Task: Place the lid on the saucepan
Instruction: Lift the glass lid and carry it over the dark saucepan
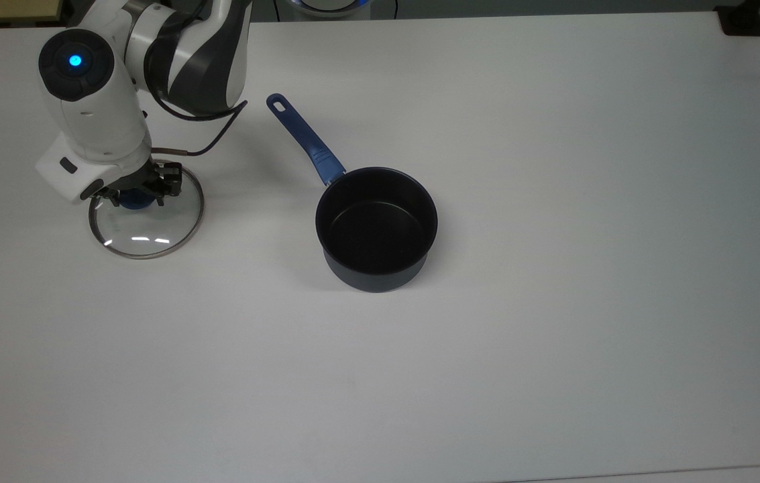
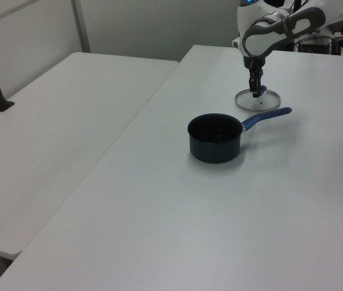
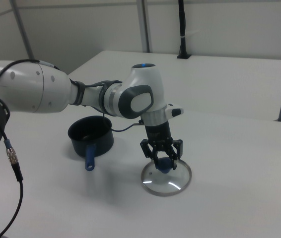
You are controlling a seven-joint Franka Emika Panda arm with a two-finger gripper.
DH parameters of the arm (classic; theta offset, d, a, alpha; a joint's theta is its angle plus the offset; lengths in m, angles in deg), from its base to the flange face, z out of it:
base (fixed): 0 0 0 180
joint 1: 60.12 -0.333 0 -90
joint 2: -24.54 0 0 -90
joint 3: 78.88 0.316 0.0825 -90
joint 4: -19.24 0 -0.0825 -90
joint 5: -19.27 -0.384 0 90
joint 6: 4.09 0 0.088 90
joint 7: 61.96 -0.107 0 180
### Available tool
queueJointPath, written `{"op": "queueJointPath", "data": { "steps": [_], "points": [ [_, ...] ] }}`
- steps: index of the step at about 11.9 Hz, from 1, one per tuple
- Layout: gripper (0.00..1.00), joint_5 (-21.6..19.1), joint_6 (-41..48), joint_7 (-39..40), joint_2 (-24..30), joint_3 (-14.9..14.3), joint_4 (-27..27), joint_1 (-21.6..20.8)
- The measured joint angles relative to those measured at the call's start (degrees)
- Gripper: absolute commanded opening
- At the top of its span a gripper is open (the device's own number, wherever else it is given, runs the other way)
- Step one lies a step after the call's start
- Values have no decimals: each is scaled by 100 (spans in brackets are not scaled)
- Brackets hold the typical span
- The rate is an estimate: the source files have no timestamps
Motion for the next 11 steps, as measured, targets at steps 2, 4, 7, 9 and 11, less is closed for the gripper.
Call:
{"op": "queueJointPath", "data": {
  "steps": [2,4,7,9,11],
  "points": [
    [34,0,141,0,64,-1,-35,-7],
    [33,-27,668,-1,203,-1,-292,-14],
    [32,-367,1316,-165,370,1,-941,-153],
    [32,-437,1538,-515,388,0,-1246,-549],
    [32,-439,1544,-1151,368,-160,-1271,-1365]
  ]
}}
